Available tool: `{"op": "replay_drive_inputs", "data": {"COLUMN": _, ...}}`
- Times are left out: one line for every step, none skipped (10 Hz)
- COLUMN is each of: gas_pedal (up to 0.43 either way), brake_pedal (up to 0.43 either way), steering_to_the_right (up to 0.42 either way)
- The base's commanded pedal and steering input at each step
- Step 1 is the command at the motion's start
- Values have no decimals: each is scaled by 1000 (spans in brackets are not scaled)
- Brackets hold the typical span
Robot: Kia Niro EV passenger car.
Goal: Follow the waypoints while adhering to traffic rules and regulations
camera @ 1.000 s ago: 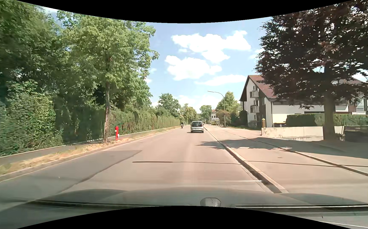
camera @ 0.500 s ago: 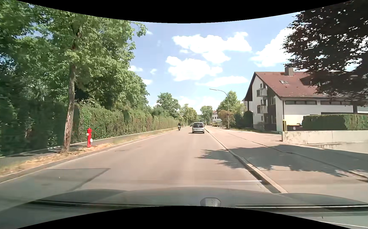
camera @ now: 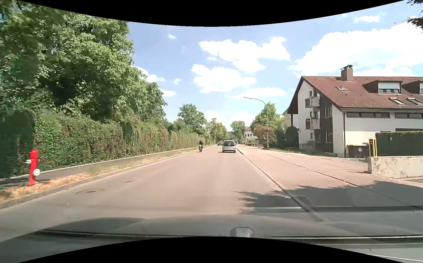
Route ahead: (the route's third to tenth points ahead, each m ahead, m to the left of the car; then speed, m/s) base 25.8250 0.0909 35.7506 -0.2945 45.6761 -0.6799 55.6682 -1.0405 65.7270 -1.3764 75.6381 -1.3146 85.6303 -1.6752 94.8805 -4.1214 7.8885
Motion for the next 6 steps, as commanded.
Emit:
{"op": "replay_drive_inputs", "data": {"gas_pedal": 67, "brake_pedal": 6, "steering_to_the_right": 4}}
{"op": "replay_drive_inputs", "data": {"gas_pedal": 67, "brake_pedal": 6, "steering_to_the_right": 4}}
{"op": "replay_drive_inputs", "data": {"gas_pedal": 67, "brake_pedal": 6, "steering_to_the_right": 8}}
{"op": "replay_drive_inputs", "data": {"gas_pedal": 67, "brake_pedal": 6, "steering_to_the_right": 12}}
{"op": "replay_drive_inputs", "data": {"gas_pedal": 59, "brake_pedal": 6, "steering_to_the_right": 12}}
{"op": "replay_drive_inputs", "data": {"gas_pedal": 59, "brake_pedal": 6, "steering_to_the_right": 11}}
